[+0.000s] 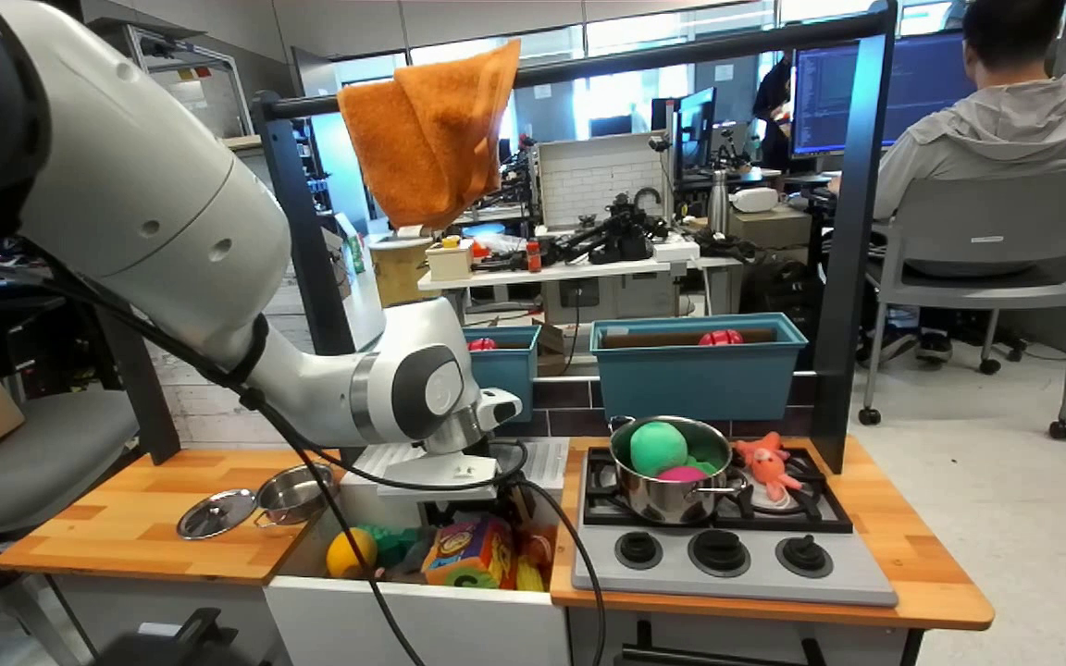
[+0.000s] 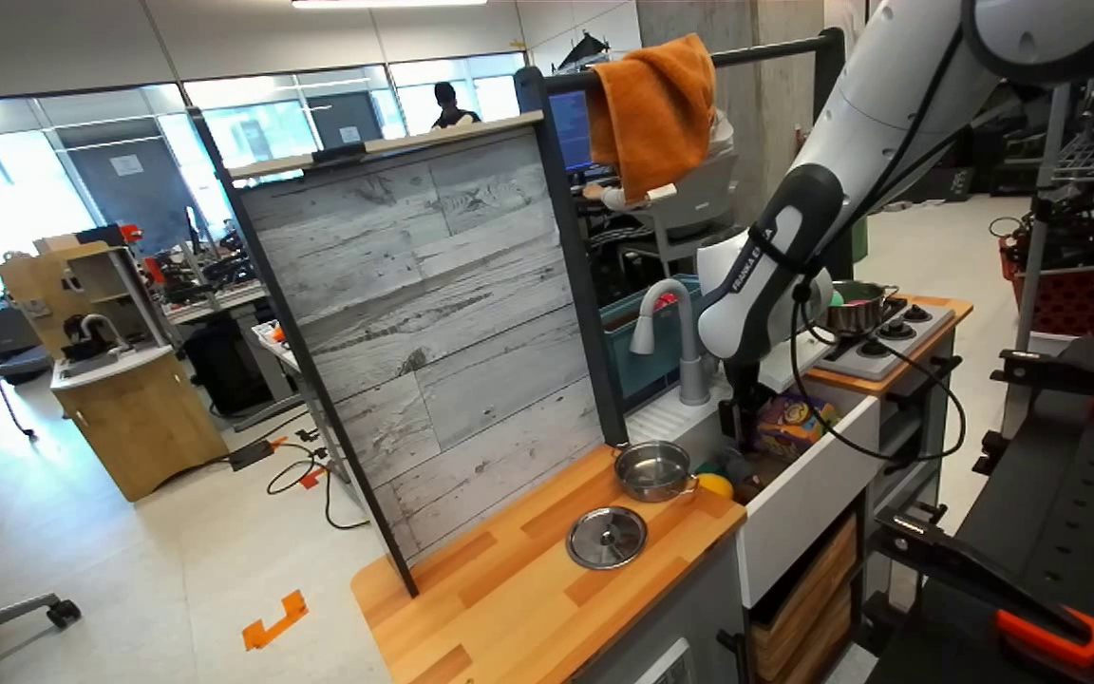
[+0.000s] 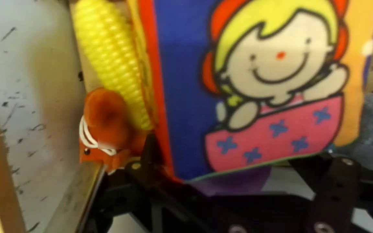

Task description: Take the purple ball out of the sink and put it in the metal pot

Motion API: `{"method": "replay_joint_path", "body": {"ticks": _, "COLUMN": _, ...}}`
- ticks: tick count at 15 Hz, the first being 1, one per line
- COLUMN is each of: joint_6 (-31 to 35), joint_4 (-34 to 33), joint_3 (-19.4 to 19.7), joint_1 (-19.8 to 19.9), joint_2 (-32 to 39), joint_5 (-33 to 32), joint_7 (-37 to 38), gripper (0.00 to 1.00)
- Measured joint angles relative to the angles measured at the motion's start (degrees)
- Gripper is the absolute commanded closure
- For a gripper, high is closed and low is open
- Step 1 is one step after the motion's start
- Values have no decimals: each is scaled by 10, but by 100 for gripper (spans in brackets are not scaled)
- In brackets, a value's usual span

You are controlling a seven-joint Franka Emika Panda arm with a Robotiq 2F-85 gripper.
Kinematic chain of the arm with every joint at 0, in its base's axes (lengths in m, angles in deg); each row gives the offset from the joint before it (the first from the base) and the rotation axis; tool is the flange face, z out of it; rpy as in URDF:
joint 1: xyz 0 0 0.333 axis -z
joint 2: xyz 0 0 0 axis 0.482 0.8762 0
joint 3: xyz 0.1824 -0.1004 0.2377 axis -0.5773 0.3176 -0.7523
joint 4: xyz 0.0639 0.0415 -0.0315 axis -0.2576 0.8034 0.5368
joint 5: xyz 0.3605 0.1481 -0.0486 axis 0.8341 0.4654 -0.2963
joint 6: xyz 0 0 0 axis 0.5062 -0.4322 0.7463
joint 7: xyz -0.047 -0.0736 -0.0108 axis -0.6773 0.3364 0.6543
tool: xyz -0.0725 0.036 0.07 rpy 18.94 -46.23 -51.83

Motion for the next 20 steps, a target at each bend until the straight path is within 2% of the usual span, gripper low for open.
{"method": "replay_joint_path", "body": {"ticks": 4, "joint_6": -41, "joint_4": 1, "joint_3": -51, "joint_1": 11, "joint_2": 2, "joint_5": 30, "joint_7": -37, "gripper": 0}}
{"method": "replay_joint_path", "body": {"ticks": 5, "joint_6": -43, "joint_4": 1, "joint_3": -58, "joint_1": 11, "joint_2": 2, "joint_5": 34, "joint_7": -48, "gripper": 3}}
{"method": "replay_joint_path", "body": {"ticks": 6, "joint_6": -43, "joint_4": 1, "joint_3": -64, "joint_1": 11, "joint_2": 1, "joint_5": 38, "joint_7": -56, "gripper": 26}}
{"method": "replay_joint_path", "body": {"ticks": 8, "joint_6": -43, "joint_4": -1, "joint_3": -68, "joint_1": 11, "joint_2": 1, "joint_5": 40, "joint_7": -63, "gripper": 31}}
{"method": "replay_joint_path", "body": {"ticks": 14, "joint_6": -42, "joint_4": -5, "joint_3": -61, "joint_1": 11, "joint_2": -1, "joint_5": 40, "joint_7": -64, "gripper": 77}}
{"method": "replay_joint_path", "body": {"ticks": 17, "joint_6": -41, "joint_4": -6, "joint_3": -56, "joint_1": 8, "joint_2": -1, "joint_5": 40, "joint_7": -64, "gripper": 94}}
{"method": "replay_joint_path", "body": {"ticks": 18, "joint_6": -40, "joint_4": -6, "joint_3": -56, "joint_1": 8, "joint_2": -2, "joint_5": 39, "joint_7": -64, "gripper": 97}}
{"method": "replay_joint_path", "body": {"ticks": 20, "joint_6": -33, "joint_4": 8, "joint_3": -56, "joint_1": 10, "joint_2": -12, "joint_5": 40, "joint_7": -64, "gripper": 94}}
